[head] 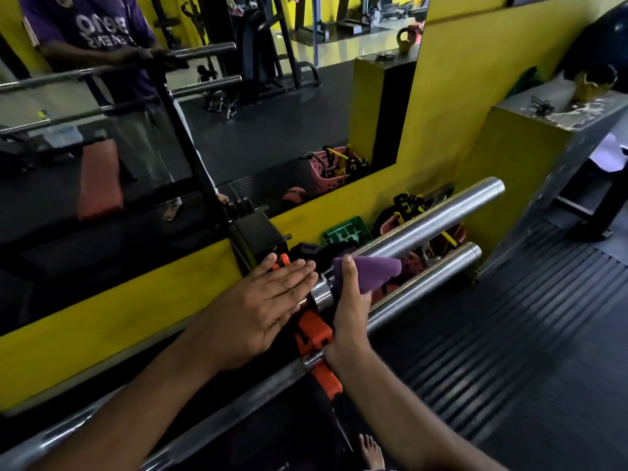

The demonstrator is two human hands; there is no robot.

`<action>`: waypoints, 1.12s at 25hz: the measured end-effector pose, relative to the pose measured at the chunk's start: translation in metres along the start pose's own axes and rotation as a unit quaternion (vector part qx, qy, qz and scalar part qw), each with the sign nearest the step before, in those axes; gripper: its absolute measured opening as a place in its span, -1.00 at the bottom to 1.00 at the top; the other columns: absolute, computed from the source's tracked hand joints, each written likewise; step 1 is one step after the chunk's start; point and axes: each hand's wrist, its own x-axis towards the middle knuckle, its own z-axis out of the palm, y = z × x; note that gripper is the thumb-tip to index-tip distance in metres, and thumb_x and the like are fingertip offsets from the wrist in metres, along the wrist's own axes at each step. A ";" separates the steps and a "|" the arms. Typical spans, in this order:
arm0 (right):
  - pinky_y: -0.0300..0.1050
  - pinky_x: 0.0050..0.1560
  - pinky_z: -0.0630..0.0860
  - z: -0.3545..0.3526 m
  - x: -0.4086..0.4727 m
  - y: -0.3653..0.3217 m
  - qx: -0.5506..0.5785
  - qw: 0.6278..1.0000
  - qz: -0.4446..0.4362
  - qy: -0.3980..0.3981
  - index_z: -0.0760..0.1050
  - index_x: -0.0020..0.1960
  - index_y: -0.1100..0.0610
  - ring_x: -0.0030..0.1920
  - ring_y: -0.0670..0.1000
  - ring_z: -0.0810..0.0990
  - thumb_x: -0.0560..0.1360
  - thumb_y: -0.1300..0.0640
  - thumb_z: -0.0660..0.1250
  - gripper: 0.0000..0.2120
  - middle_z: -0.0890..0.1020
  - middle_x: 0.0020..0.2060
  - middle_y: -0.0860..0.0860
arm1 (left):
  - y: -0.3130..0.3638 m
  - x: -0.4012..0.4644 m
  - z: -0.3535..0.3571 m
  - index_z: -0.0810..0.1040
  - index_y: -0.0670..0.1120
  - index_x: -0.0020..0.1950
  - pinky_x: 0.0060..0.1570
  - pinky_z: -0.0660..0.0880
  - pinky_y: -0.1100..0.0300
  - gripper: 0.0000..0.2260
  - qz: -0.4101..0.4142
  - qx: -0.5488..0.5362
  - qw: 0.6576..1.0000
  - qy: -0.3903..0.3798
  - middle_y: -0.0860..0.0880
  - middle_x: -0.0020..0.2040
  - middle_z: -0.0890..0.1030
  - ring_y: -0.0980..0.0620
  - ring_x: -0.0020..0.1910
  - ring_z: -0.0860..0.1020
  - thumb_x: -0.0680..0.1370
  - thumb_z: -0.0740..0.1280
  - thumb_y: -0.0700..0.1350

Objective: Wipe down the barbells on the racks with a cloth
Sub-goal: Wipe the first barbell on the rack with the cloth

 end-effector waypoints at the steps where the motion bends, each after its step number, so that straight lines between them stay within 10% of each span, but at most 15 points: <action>1: 0.17 0.36 0.48 0.000 -0.006 0.005 -0.015 1.000 -0.003 -0.007 0.52 0.31 0.02 0.20 0.06 0.65 0.25 -0.34 0.57 -0.25 0.71 0.12 0.02 | 0.000 0.000 0.000 0.25 -0.12 0.60 0.59 0.04 -0.04 -0.56 -0.002 -0.003 1.000 0.002 -0.05 0.62 0.23 0.07 0.61 0.14 0.72 0.06 -0.05; 7: 0.20 0.30 0.54 -0.003 0.036 -0.045 0.081 0.995 -0.049 0.034 0.47 0.35 0.20 0.10 0.12 0.71 0.38 0.02 0.58 -0.38 0.72 0.09 0.12 | 0.000 -0.003 -0.002 0.23 -0.11 0.61 0.58 0.05 0.00 -0.55 -0.001 -0.006 1.000 0.005 -0.03 0.62 0.21 0.08 0.61 0.14 0.71 0.09 -0.06; 17: 0.26 -0.08 0.66 -0.033 0.105 -0.128 0.090 0.990 -0.063 0.093 0.41 0.42 0.09 -0.06 0.18 0.74 0.26 -0.28 0.58 -0.14 0.70 0.09 0.13 | 0.000 -0.003 -0.003 0.24 -0.11 0.60 0.59 0.08 -0.02 -0.56 -0.013 -0.024 1.000 -0.001 -0.01 0.61 0.23 0.10 0.61 0.14 0.72 0.10 -0.07; 24: 0.15 0.38 0.45 -0.007 -0.016 0.001 -0.078 0.994 -0.067 -0.044 0.34 0.46 -0.10 0.27 0.01 0.59 0.31 -0.44 0.46 -0.16 0.63 0.24 -0.04 | 0.004 -0.002 -0.010 0.32 -0.14 0.57 0.57 0.16 -0.04 -0.56 -0.023 -0.033 0.999 0.026 -0.04 0.58 0.31 0.08 0.59 0.21 0.67 0.20 -0.16; 28: -0.15 -0.02 0.64 -0.052 -0.035 -0.022 -0.214 0.967 -0.115 -0.076 0.52 0.25 0.10 0.01 -0.05 0.71 0.36 -0.37 0.44 -0.32 0.71 0.06 0.12 | 0.003 -0.023 -0.021 0.34 -0.13 0.56 0.54 0.24 0.03 -0.56 -0.053 -0.040 0.996 0.060 -0.02 0.58 0.31 0.08 0.57 0.24 0.67 0.25 -0.15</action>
